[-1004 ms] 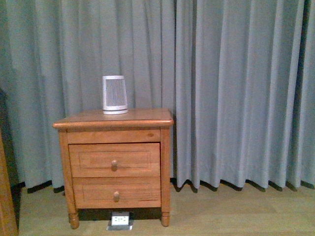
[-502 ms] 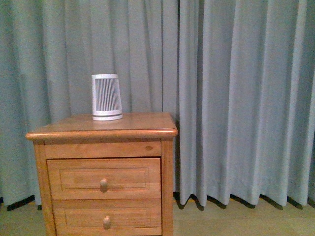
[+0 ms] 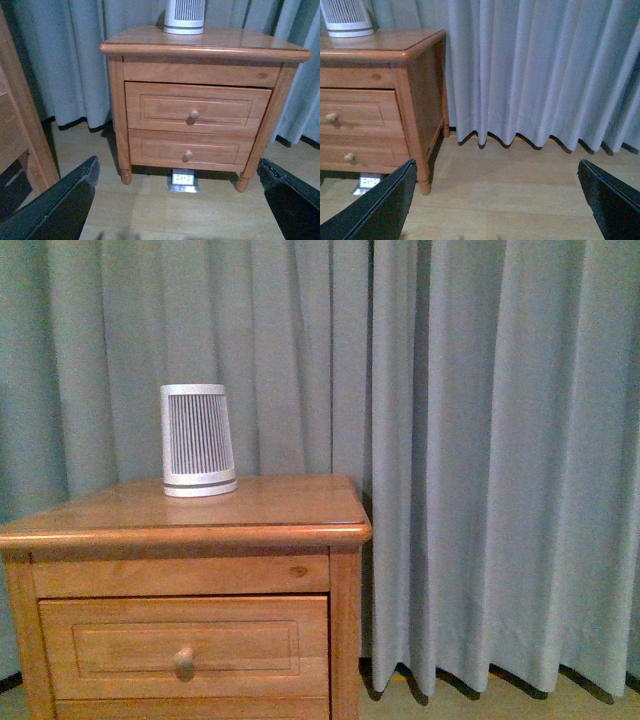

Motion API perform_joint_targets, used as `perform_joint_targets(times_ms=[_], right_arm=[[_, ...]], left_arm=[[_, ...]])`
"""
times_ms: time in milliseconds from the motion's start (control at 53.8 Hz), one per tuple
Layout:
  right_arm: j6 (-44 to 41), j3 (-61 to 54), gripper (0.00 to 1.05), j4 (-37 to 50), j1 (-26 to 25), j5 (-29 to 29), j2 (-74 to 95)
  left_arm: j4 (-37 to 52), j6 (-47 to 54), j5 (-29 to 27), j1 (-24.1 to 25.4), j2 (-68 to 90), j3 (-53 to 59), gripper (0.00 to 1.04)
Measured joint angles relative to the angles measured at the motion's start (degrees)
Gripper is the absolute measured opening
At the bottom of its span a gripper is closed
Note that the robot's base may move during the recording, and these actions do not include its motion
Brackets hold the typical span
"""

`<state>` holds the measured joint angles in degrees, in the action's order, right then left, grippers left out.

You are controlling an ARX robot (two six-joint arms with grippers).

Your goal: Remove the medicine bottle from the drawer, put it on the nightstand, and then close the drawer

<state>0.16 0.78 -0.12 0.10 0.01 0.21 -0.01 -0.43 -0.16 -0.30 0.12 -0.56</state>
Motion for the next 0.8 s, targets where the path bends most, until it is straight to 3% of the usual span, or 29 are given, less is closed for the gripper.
perform_joint_targets(times_ms=[74,149,242,353,502,595,688,800], right_arm=[[0.0,0.0,0.98,0.0,0.0,0.0,0.02],[0.0,0.0,0.98,0.0,0.0,0.0,0.0],[0.0,0.0,0.98,0.0,0.0,0.0,0.0],[0.0,0.0,0.98,0.0,0.0,0.0,0.0],[0.0,0.0,0.98,0.0,0.0,-0.02,0.0],[0.0,0.0,0.98,0.0,0.0,0.0,0.0],[0.0,0.0,0.98,0.0,0.0,0.0,0.0],[0.0,0.0,0.98,0.0,0.0,0.0,0.0]], left_arm=[[-0.42,-0.46,-0.7,-0.11,0.31,-0.09,0.98],[-6.88,-4.55,-6.03,-1.38,4.15,-2.29,0.98],[-4.66,-6.47,-7.19,-1.75,10.6,-2.47,0.98],[8.04,-6.38,-6.36,-1.75,22.12,-3.28,0.98],[38.32,-3.96,-6.88,-3.32,53.94,-10.34,0.98],[50.62,-3.48,-9.11,-4.7,71.19,-16.55,0.98],[57.31,-3.56,-11.17,-6.12,87.6,-24.02,0.98],[58.66,-4.22,-12.46,-7.67,101.9,-32.7,0.98]])
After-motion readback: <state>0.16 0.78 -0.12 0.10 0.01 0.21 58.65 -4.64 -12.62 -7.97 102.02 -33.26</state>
